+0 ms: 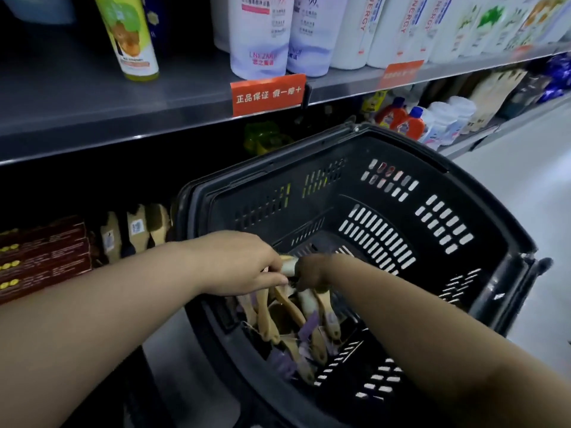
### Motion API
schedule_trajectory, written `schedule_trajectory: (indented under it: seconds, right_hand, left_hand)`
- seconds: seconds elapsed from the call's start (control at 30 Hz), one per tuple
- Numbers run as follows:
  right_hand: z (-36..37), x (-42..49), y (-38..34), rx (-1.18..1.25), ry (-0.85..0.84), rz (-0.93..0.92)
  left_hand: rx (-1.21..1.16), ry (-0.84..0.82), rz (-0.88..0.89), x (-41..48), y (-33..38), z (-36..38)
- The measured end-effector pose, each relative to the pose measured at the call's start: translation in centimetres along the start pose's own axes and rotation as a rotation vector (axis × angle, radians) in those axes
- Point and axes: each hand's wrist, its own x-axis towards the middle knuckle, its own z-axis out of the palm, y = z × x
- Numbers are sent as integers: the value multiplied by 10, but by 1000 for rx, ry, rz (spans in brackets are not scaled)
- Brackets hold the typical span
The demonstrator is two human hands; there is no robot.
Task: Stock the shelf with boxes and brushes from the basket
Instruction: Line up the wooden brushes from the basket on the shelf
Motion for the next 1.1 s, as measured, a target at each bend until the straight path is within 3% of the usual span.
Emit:
schedule_trajectory:
  seconds: [0.1, 0.2, 0.37, 0.53, 0.67, 0.77, 0.83, 0.93, 1.03, 1.1]
  right_hand:
    - [40, 40, -13, 17, -43, -13]
    - [80, 69, -24, -136, -165, 17]
    - [66, 65, -19, -113, -200, 5]
    - [16, 14, 1, 249, -503, 137]
    - [-19, -51, 9, 523, -324, -16]
    - [-31, -93, 3, 821, -156, -187]
    - [-30, -116, -6, 1017, -183, -326]
    - [-29, -139, -20, 1130, -287, -517]
    - [-27, -148, -31, 1135, -335, -683]
    - [-24, -147, -37, 1122, -336, -734]
  left_hand:
    - [3, -33, -25, -2, -15, 5]
    - [-25, -20, -18, -6, -24, 9]
    - [-51, 31, -14, -11, -31, 12]
    - [-38, 41, -54, -11, -25, 11]
    - [-53, 78, -146, -12, -9, 8]
    - [-228, 160, -292, -13, 13, 2]
    - [-392, 208, -396, -17, 28, 4]
    - [-864, 319, -574, -35, 43, 18]
    - [-1505, 370, -510, -47, 47, 21]
    - [-1748, 374, -439, -49, 47, 16]
